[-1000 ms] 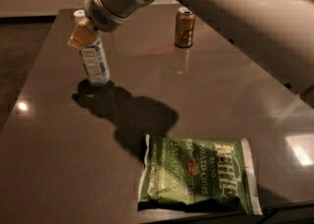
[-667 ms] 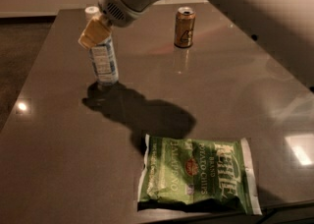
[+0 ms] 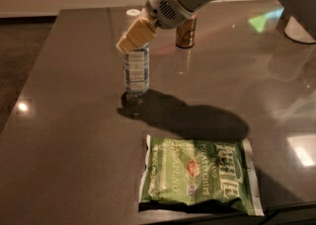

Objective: Move blue plastic bottle near green jalapeno chip bag

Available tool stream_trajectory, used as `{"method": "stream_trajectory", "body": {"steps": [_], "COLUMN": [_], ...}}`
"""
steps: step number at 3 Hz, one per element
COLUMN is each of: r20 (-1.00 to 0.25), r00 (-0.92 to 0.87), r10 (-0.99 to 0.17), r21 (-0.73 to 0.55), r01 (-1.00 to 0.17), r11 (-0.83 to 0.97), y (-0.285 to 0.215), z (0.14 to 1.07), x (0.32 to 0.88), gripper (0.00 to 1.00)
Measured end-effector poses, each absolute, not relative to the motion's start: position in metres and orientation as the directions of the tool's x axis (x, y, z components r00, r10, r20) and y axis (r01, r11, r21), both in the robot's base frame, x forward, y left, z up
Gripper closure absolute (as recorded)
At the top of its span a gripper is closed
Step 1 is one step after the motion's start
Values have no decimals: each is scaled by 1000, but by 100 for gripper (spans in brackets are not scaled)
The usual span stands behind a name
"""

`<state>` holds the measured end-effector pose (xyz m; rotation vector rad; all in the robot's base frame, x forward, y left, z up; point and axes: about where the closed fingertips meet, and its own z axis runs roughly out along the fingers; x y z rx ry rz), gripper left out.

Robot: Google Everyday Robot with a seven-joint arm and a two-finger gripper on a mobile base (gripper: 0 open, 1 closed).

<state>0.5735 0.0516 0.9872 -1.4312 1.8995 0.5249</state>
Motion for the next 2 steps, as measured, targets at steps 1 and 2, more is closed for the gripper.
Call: {"method": "stream_trajectory", "body": {"steps": [1,2], "r20": [-730,-733], "r00": [-191,-213], "r10": [-656,-646], "r21": [-47,-39], "r01": [-944,-935], "r11": [327,353], "y": [16,-15], "z": [987,990], "x": [557,538], "gripper": [100,100]}}
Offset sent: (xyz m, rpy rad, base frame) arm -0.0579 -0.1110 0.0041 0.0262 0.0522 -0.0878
